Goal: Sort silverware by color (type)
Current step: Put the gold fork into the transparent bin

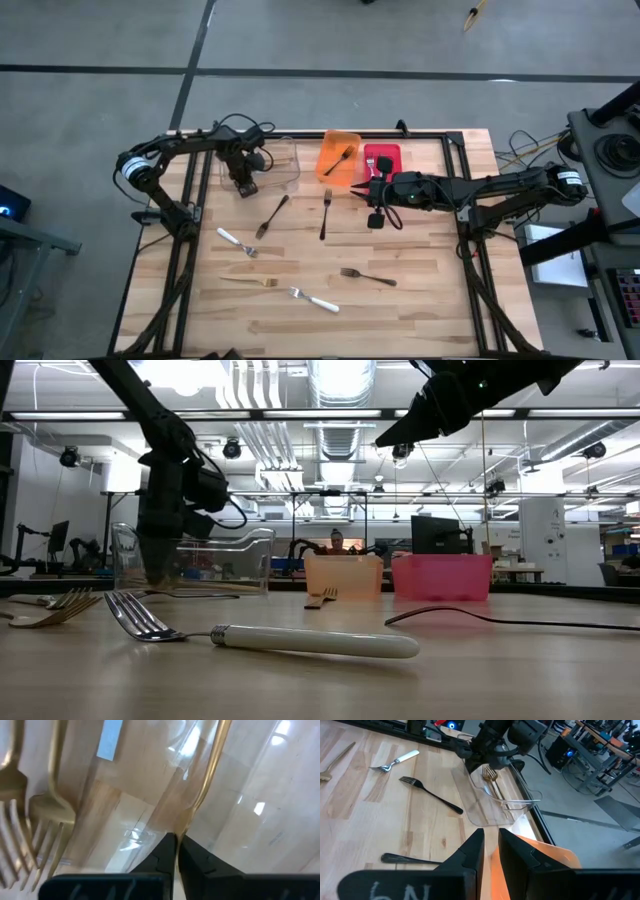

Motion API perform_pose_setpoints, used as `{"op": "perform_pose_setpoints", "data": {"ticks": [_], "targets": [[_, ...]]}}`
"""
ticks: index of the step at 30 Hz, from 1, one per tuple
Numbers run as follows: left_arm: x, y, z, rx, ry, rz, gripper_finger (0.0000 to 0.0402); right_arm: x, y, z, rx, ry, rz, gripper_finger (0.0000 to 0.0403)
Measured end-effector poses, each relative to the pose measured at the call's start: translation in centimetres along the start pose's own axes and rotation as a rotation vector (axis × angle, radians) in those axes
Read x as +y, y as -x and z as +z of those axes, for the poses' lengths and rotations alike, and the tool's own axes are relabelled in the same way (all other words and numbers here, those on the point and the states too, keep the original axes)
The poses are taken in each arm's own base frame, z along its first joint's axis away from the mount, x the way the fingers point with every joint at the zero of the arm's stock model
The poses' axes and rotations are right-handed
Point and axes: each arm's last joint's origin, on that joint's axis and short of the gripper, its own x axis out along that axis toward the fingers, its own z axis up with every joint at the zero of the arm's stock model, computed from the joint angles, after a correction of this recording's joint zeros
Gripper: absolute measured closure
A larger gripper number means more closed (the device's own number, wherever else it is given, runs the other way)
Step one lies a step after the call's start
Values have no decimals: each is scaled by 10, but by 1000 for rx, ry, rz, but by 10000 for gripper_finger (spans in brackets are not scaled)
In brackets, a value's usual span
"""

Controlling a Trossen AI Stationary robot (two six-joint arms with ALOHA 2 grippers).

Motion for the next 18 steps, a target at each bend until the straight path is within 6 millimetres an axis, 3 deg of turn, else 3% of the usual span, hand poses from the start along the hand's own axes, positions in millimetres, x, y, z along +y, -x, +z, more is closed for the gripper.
{"op": "perform_pose_setpoints", "data": {"ticks": [9, 18], "targets": [[2, 24, 11, -53, -7, 18, 401, 0, 0, 0, 0, 0, 0, 355], [-1, 72, 11, -166, -19, 104, 401, 0, 0, 0, 1, 0, 0, 355]]}}
